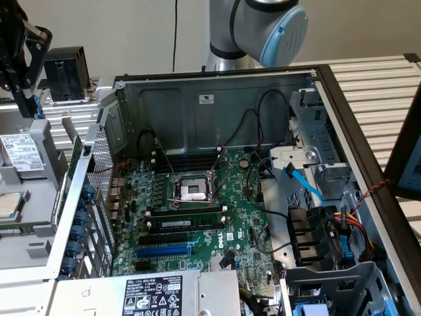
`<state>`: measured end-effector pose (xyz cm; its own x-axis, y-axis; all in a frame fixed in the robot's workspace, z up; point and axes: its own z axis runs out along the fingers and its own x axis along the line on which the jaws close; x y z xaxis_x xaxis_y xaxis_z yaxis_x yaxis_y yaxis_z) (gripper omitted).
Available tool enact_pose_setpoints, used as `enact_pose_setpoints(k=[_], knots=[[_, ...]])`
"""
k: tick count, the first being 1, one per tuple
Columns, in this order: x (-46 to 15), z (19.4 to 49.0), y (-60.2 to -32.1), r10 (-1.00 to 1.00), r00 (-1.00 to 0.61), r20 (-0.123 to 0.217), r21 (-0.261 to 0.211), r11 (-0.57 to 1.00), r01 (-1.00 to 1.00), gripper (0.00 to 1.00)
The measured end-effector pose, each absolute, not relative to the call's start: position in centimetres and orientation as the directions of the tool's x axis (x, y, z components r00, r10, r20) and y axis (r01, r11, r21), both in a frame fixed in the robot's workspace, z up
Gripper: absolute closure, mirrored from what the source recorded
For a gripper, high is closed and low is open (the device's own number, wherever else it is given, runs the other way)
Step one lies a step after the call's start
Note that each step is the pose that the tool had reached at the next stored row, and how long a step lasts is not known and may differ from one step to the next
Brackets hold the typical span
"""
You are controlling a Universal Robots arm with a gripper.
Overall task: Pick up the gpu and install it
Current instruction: 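Pick up the gpu and move the gpu toward the slot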
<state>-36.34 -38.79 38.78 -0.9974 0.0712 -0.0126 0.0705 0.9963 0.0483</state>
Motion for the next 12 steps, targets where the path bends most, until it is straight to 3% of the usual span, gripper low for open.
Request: enact_pose_setpoints(k=[12], knots=[[-37.04,38.67,-38.3,0.069,-0.997,-0.021,0.049,0.996,0.068,0.89]])
